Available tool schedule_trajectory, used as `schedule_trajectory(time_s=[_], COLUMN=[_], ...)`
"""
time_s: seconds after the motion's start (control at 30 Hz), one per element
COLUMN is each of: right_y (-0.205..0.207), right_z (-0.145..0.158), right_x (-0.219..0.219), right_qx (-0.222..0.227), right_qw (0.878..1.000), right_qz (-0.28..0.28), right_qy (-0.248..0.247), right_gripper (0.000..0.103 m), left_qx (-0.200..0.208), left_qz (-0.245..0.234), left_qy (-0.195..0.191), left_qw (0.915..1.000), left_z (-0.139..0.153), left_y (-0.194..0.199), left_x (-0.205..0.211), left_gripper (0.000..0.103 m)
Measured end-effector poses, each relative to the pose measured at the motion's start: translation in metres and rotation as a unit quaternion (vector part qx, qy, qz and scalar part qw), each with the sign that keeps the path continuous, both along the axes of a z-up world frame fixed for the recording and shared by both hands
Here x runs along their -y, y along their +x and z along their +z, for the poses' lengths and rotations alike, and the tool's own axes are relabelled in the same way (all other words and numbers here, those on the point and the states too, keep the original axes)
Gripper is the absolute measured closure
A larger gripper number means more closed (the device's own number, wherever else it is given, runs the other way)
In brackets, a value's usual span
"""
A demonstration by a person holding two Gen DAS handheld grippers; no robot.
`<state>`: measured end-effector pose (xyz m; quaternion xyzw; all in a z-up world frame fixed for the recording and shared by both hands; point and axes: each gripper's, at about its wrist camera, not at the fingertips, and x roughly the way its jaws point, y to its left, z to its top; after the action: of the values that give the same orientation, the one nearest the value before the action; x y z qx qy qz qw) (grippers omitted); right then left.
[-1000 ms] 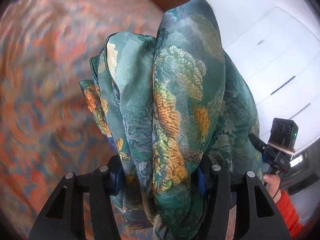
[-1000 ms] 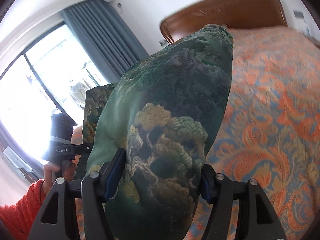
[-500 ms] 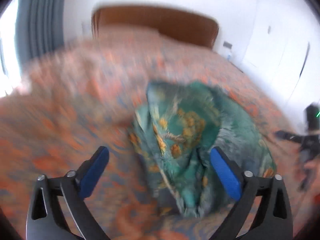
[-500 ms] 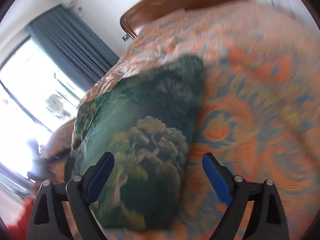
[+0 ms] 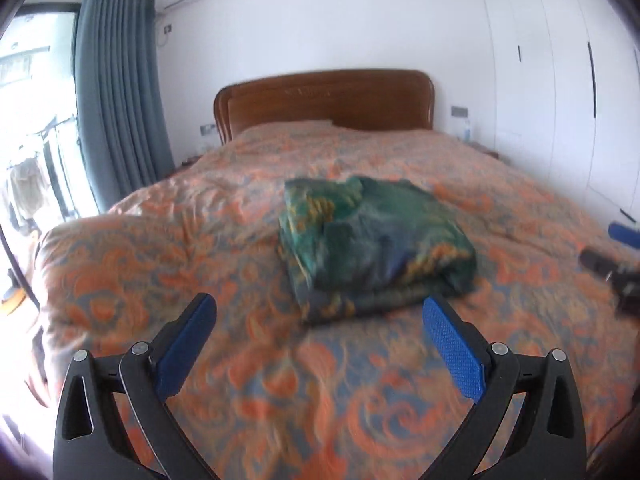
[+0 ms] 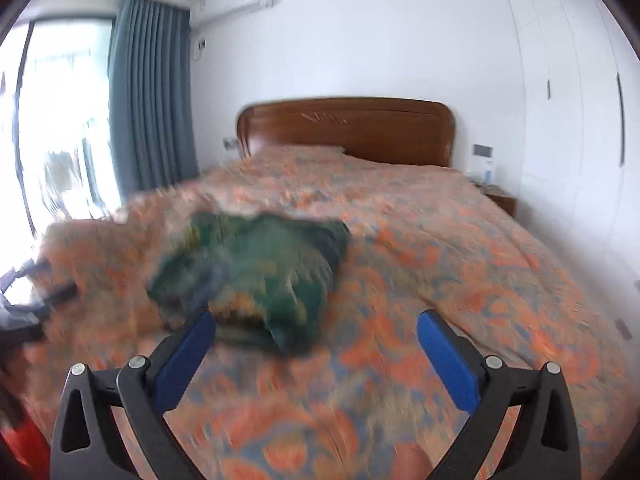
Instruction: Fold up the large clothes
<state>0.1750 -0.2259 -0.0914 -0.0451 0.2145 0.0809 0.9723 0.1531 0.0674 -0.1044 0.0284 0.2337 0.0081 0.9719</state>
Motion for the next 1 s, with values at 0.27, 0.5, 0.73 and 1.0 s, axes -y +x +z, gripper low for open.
schedule_trajectory(time_s=[0.27,0.5,0.73,1.0], right_y=[-0.048,-0.071,-0.082,-0.088], right_z=[-0.022,-0.004,-0.006,0.000], right_x=[-0.012,-0.026,-0.040,-0.048], right_qx=[-0.029,-0.020,-0.036,-0.054], right_qw=[0.998,0.998,0.999,0.998], right_qz=[-0.056,-0.052,-0.027,-0.040], right_qy=[0.013,0.006,-0.011,-0.017], right_gripper=[0.000,0.000,0.000,0.000], left_qx=[-0.012,-0.037,-0.050,-0.045], left_qz=[0.025,0.024,0.032,0.037], left_qy=[-0.008,-0.032,-0.028,-0.015], left_qw=[0.9996,0.9985,0.9979,0.9982], left_z=[-0.001,0.000,0.006,0.013], left_y=[-0.042,-0.050,-0.059,-0.065], left_x=[0.015,0.012,0.014,0.017], left_gripper=[0.000,0.000,0.000,0.000])
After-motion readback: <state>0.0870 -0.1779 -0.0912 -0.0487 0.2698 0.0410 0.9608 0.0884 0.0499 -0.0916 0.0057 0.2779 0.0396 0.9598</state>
